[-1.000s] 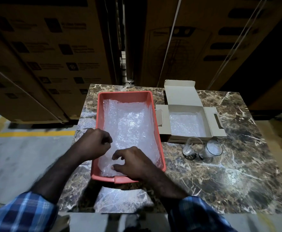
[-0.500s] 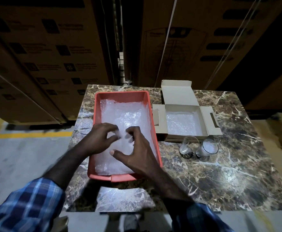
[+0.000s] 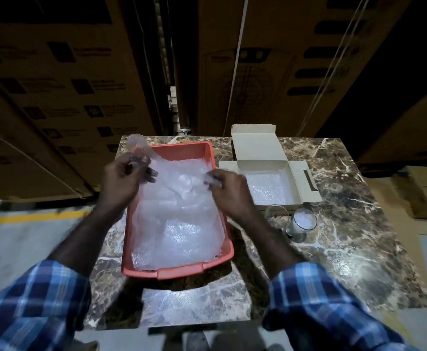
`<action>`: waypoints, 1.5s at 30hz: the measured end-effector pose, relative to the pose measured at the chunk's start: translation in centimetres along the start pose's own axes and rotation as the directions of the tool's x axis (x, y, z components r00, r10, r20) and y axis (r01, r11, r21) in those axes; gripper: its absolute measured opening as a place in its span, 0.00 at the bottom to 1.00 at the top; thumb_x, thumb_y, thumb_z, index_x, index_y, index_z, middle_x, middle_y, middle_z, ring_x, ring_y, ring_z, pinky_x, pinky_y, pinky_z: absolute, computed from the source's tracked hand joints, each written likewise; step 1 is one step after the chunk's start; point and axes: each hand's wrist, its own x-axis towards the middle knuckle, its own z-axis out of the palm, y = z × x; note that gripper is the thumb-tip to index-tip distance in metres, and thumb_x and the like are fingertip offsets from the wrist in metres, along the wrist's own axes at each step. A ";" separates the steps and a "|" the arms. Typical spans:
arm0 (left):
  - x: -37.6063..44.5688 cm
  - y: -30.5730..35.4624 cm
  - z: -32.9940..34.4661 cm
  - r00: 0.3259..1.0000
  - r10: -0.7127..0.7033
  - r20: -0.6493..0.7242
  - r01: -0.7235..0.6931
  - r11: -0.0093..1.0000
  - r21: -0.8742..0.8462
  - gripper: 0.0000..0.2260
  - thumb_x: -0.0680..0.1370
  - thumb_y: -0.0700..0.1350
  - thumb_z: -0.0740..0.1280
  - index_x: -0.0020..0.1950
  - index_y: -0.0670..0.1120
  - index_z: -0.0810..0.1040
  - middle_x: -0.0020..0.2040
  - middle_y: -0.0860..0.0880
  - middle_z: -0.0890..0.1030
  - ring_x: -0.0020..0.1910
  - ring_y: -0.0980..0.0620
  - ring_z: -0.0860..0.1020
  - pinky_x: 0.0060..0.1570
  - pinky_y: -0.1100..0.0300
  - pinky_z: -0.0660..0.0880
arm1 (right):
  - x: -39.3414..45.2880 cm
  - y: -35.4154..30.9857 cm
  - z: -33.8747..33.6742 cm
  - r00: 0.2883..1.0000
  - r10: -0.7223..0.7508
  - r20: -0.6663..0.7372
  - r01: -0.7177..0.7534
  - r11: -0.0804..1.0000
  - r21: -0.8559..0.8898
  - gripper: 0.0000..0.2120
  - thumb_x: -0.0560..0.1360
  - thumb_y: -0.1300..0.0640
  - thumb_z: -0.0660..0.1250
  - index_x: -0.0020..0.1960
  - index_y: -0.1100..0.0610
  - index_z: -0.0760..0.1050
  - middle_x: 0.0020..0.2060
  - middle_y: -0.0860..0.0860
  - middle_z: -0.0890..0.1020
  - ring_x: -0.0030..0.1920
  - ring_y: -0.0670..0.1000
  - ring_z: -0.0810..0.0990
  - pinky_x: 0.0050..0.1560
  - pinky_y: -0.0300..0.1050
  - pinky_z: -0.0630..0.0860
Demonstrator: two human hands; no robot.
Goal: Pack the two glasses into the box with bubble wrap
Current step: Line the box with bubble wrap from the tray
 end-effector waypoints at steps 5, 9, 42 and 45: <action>2.4 4.3 1.6 0.988 0.137 -0.066 -0.139 0.990 -0.033 0.08 0.82 0.38 0.65 0.46 0.48 0.79 0.35 0.53 0.84 0.34 0.53 0.82 0.34 0.60 0.77 | 3.3 -3.1 -7.2 0.983 -0.143 -0.116 0.142 0.990 -0.016 0.16 0.77 0.66 0.62 0.59 0.54 0.81 0.48 0.50 0.85 0.47 0.52 0.83 0.43 0.45 0.78; 3.4 8.9 5.4 0.962 0.256 -0.090 -0.266 0.958 -0.112 0.07 0.81 0.41 0.66 0.44 0.46 0.78 0.33 0.56 0.82 0.33 0.59 0.80 0.34 0.64 0.77 | 4.3 -2.8 -12.4 0.961 -0.170 -0.219 0.163 0.985 -0.050 0.14 0.79 0.60 0.64 0.62 0.52 0.80 0.53 0.50 0.84 0.48 0.51 0.82 0.45 0.46 0.78; -24.0 -5.9 36.1 0.901 0.050 0.430 -0.230 0.896 0.379 0.12 0.77 0.53 0.63 0.44 0.49 0.84 0.39 0.59 0.85 0.39 0.65 0.82 0.41 0.60 0.78 | -22.1 36.5 -23.3 0.976 0.211 -0.052 -0.217 0.958 -0.190 0.06 0.66 0.61 0.65 0.33 0.58 0.80 0.36 0.48 0.85 0.43 0.48 0.81 0.67 0.43 0.61; -25.1 -6.9 36.0 0.861 -0.056 0.506 -0.186 0.891 0.414 0.18 0.79 0.58 0.60 0.41 0.47 0.80 0.34 0.56 0.82 0.35 0.62 0.81 0.39 0.55 0.77 | -22.9 37.9 -23.4 0.962 0.275 -0.008 -0.274 0.956 -0.102 0.07 0.66 0.64 0.67 0.34 0.56 0.83 0.33 0.48 0.85 0.37 0.47 0.81 0.54 0.36 0.70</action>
